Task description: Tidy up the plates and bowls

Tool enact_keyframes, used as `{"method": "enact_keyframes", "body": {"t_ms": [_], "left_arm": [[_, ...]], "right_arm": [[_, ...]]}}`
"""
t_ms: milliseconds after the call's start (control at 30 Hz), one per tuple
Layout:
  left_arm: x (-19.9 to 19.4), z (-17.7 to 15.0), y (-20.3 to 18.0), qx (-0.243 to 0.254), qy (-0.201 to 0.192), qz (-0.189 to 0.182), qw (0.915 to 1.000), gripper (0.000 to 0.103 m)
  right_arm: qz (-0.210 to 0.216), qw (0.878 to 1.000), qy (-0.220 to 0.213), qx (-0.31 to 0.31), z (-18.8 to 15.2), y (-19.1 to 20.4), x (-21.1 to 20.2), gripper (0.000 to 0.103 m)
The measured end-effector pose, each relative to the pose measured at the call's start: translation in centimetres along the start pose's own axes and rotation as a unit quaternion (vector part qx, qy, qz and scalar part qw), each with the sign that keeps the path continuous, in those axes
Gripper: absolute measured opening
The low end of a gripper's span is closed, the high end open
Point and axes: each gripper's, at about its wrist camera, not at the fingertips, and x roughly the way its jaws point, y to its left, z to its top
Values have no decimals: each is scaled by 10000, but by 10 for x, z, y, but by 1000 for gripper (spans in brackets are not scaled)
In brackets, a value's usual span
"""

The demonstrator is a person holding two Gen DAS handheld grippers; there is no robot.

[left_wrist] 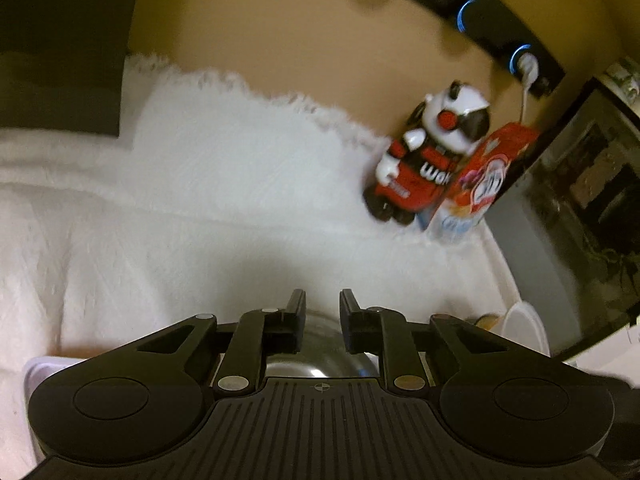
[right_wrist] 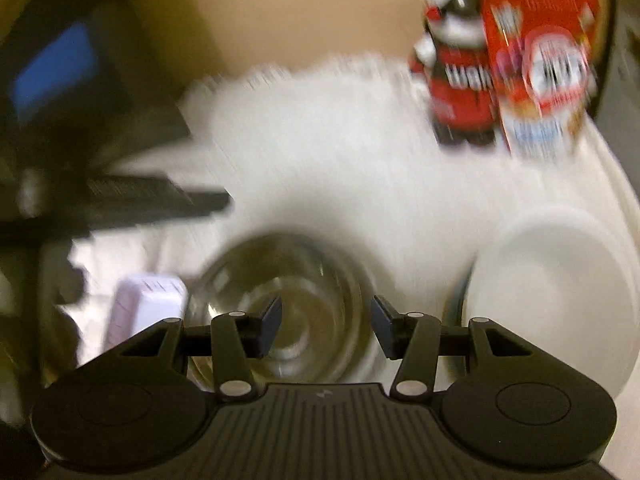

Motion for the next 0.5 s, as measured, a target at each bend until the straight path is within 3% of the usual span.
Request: {"method": "enact_keyframes", "body": {"t_ms": [167, 300, 367, 500], "left_arm": [[-14, -5, -44, -49, -615, 124, 9980, 18], [-9, -11, -73, -141, -671, -253, 9973, 15], [-2, -16, -84, -144, -629, -424, 9970, 15], [6, -27, -107, -142, -317, -383, 9987, 13]], "right_arm": [[79, 9955, -760, -555, 26, -27, -40, 50], [-378, 9851, -1398, -926, 33, -68, -65, 59], [-481, 9837, -1360, -1077, 37, -89, -67, 60], [-525, 9886, -834, -1140, 43, -124, -60, 60]]}}
